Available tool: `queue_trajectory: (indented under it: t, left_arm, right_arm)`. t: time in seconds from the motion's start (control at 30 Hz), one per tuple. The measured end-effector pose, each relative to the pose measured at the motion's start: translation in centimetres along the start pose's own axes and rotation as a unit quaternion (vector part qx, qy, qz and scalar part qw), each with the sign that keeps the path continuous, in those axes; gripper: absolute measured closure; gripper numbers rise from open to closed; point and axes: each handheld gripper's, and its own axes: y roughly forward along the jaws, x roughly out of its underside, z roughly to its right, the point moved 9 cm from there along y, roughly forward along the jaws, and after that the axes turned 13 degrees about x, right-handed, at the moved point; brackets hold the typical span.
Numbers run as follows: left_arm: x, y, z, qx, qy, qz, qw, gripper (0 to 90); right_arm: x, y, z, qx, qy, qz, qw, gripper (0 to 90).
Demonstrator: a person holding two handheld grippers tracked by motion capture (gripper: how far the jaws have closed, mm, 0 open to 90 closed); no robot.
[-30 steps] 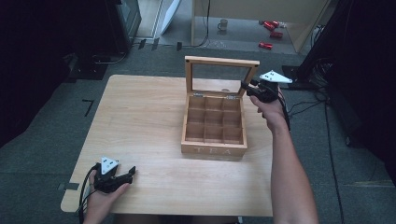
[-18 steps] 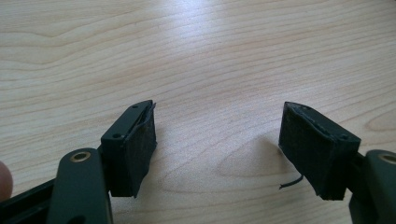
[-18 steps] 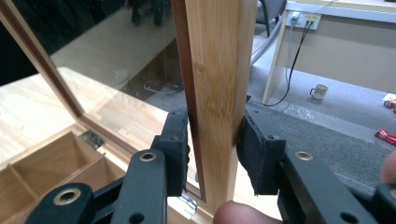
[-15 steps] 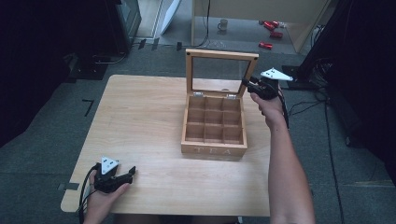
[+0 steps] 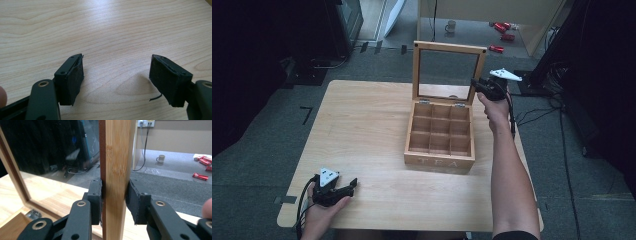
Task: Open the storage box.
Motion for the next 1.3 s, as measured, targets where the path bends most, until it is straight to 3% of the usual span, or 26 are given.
queue_trajectory:
  t: [0.7, 0.87, 0.97, 1.1, 1.3]
  left_arm:
    - [0.0, 0.0, 0.1, -0.006, 0.001, -0.002, 1.0000, 28.6]
    - [0.0, 0.1, 0.1, -0.007, 0.002, -0.003, 1.0000, 28.6]
    - [0.0, 0.1, 0.1, -0.008, 0.002, -0.003, 1.0000, 28.6]
    - [0.0, 0.1, 0.1, -0.007, 0.001, -0.002, 1.0000, 28.6]
    - [0.0, 0.1, 0.1, -0.006, 0.001, -0.002, 1.0000, 28.6]
  right_arm:
    - [0.0, 2.0, 0.2, 0.032, 0.037, -0.004, 0.9988, 66.9]
    - [0.0, 2.0, 0.2, 0.039, 0.037, -0.002, 0.9986, 66.5]
    - [0.0, 1.9, 0.0, 0.056, 0.022, 0.006, 0.9982, 65.3]
    - [0.1, 1.8, -0.1, 0.071, 0.012, 0.004, 0.9974, 58.1]
    - [0.1, 0.3, -0.2, 0.073, 0.037, -0.007, 0.9966, 33.4]
